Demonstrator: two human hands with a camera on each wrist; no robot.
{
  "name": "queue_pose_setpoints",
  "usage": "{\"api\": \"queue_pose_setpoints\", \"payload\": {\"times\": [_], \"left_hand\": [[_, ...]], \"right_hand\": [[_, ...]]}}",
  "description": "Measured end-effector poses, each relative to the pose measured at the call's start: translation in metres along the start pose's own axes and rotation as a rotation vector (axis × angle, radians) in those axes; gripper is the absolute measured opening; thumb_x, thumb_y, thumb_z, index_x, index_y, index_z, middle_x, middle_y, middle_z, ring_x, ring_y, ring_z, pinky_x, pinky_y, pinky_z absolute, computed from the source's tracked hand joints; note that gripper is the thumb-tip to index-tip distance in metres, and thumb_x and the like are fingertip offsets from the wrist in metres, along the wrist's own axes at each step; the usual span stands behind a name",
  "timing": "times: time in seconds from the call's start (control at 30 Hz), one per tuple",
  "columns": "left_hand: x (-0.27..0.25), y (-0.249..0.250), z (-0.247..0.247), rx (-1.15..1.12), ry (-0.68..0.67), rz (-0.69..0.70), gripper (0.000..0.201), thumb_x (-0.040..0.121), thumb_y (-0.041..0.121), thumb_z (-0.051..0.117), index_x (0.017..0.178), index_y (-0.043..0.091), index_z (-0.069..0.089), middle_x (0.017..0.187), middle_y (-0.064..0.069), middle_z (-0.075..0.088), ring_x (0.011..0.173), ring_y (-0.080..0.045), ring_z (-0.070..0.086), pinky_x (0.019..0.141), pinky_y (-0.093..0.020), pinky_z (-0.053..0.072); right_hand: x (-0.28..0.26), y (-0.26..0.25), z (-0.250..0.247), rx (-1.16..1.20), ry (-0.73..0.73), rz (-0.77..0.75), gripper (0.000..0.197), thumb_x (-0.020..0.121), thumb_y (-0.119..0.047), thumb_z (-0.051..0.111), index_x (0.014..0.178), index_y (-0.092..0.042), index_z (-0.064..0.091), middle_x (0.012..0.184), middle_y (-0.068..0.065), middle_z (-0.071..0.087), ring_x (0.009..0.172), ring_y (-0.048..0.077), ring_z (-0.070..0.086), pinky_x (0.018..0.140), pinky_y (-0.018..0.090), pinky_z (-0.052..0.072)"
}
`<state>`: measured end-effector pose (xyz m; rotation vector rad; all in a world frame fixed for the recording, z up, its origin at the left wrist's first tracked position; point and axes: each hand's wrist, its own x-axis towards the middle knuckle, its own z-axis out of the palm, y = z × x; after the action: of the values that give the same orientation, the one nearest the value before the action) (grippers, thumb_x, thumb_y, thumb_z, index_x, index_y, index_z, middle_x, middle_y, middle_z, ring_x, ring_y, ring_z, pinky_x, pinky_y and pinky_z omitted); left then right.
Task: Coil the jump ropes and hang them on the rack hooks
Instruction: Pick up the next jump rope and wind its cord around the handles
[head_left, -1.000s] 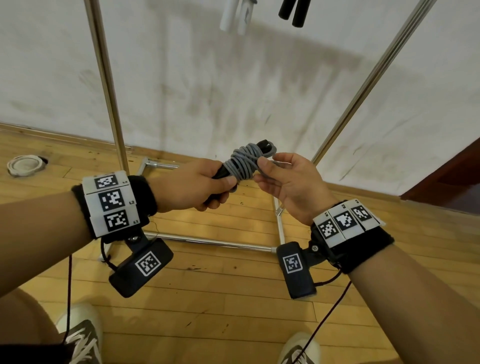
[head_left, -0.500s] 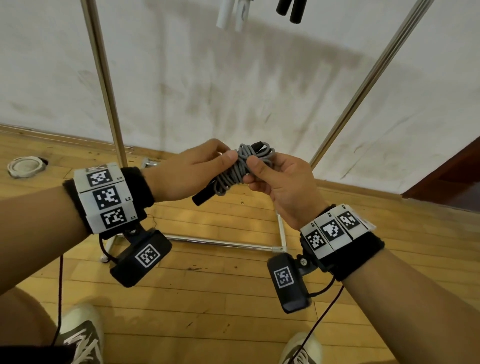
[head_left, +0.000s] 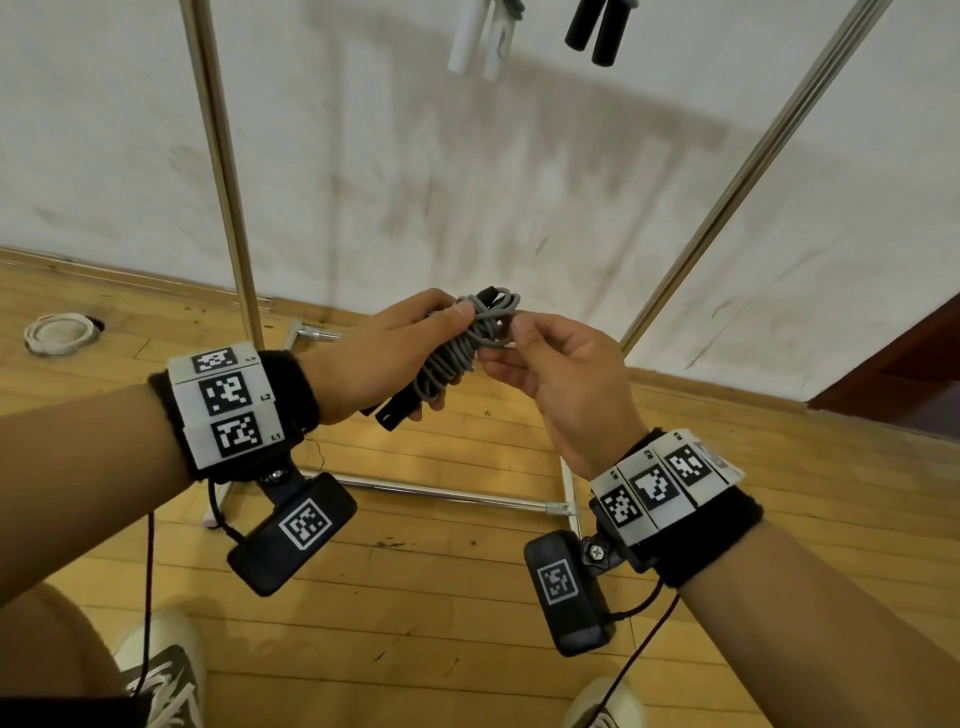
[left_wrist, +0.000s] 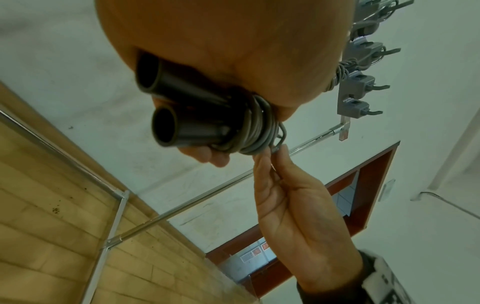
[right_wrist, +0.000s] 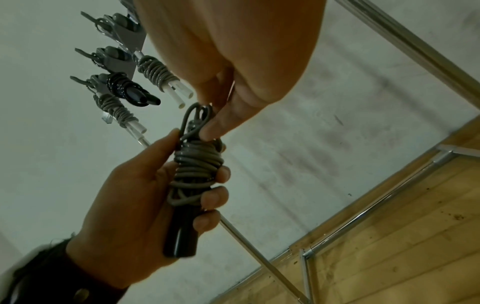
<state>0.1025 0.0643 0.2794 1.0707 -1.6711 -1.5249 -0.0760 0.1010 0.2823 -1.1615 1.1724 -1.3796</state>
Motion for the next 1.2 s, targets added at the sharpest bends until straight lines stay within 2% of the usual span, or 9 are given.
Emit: {"api": "queue_pose_setpoints", "payload": {"times": [0.2, 0.37, 0.47, 0.57, 0.7, 0.8, 0.9, 1.03, 1.2], "left_hand": [[0.001, -0.003, 0.002, -0.021, 0.001, -0.025, 0.034, 0.101, 0.045, 0.047, 0.114, 0.014, 0.053, 0.096, -0.02, 0.066, 0.071, -0.031, 0.067, 0.059, -0.039, 0.054], [0.0, 0.001, -0.001, -0.09, -0.058, -0.049, 0.028, 0.096, 0.036, 0.05, 0.114, 0.015, 0.051, 0.095, -0.017, 0.068, 0.074, -0.033, 0.068, 0.059, -0.041, 0.055], [-0.001, 0.004, 0.0, -0.062, -0.056, -0.028, 0.035, 0.087, 0.046, 0.049, 0.11, 0.018, 0.053, 0.091, -0.012, 0.066, 0.07, -0.028, 0.066, 0.057, -0.039, 0.053], [-0.001, 0.003, 0.002, 0.011, -0.024, -0.007, 0.05, 0.089, 0.069, 0.05, 0.105, 0.023, 0.057, 0.087, -0.007, 0.068, 0.067, -0.026, 0.067, 0.056, -0.039, 0.055], [0.003, -0.001, 0.001, 0.012, -0.041, -0.073, 0.032, 0.099, 0.047, 0.052, 0.107, 0.017, 0.057, 0.089, -0.013, 0.068, 0.069, -0.031, 0.069, 0.057, -0.04, 0.055], [0.004, -0.001, -0.004, 0.083, -0.068, -0.1, 0.02, 0.102, 0.036, 0.049, 0.102, 0.019, 0.059, 0.087, -0.01, 0.068, 0.069, -0.03, 0.07, 0.056, -0.04, 0.056], [0.006, 0.001, -0.005, 0.157, -0.099, -0.117, 0.021, 0.101, 0.039, 0.048, 0.1, 0.021, 0.058, 0.09, -0.014, 0.067, 0.066, -0.028, 0.068, 0.056, -0.04, 0.055], [0.008, 0.005, -0.01, 0.306, -0.153, -0.143, 0.024, 0.101, 0.041, 0.047, 0.106, 0.021, 0.058, 0.086, -0.011, 0.067, 0.063, -0.027, 0.068, 0.053, -0.039, 0.056], [0.008, 0.003, -0.012, 0.359, -0.215, -0.154, 0.031, 0.1, 0.047, 0.049, 0.111, 0.019, 0.057, 0.094, -0.015, 0.068, 0.07, -0.032, 0.072, 0.057, -0.042, 0.06]], "right_hand": [[0.001, -0.004, -0.009, -0.109, -0.011, -0.09, 0.013, 0.095, -0.006, 0.059, 0.1, 0.001, 0.069, 0.084, 0.015, 0.075, 0.079, 0.028, 0.074, 0.068, 0.03, 0.059], [0.0, 0.001, -0.006, -0.168, -0.048, -0.103, 0.012, 0.091, 0.002, 0.062, 0.094, -0.007, 0.069, 0.071, 0.006, 0.072, 0.065, 0.02, 0.07, 0.06, 0.026, 0.055], [0.001, 0.001, -0.005, -0.234, -0.064, -0.152, 0.015, 0.089, 0.003, 0.064, 0.091, -0.011, 0.068, 0.069, 0.004, 0.07, 0.061, 0.019, 0.069, 0.057, 0.026, 0.054], [0.003, 0.001, -0.005, -0.304, -0.071, -0.177, 0.016, 0.088, 0.001, 0.066, 0.087, -0.014, 0.068, 0.066, 0.001, 0.071, 0.06, 0.018, 0.07, 0.055, 0.024, 0.055], [0.005, 0.003, -0.006, -0.336, -0.051, -0.175, 0.016, 0.083, 0.0, 0.069, 0.083, -0.016, 0.069, 0.066, 0.0, 0.072, 0.059, 0.016, 0.071, 0.055, 0.023, 0.055], [0.005, 0.005, -0.007, -0.333, -0.057, -0.156, 0.015, 0.082, 0.0, 0.071, 0.084, -0.014, 0.066, 0.067, 0.003, 0.072, 0.06, 0.019, 0.071, 0.054, 0.023, 0.055], [0.006, 0.006, -0.008, -0.343, -0.062, -0.157, 0.025, 0.083, -0.002, 0.071, 0.096, -0.02, 0.059, 0.071, 0.003, 0.072, 0.061, 0.019, 0.072, 0.053, 0.024, 0.055], [0.001, 0.01, -0.011, -0.565, -0.155, -0.306, 0.034, 0.085, -0.004, 0.069, 0.107, -0.03, 0.068, 0.071, -0.002, 0.07, 0.062, 0.011, 0.07, 0.059, 0.022, 0.056], [0.006, 0.009, -0.013, -0.77, -0.116, -0.524, 0.021, 0.079, -0.005, 0.077, 0.099, -0.012, 0.076, 0.094, 0.003, 0.06, 0.075, 0.014, 0.061, 0.058, 0.024, 0.054]]}}
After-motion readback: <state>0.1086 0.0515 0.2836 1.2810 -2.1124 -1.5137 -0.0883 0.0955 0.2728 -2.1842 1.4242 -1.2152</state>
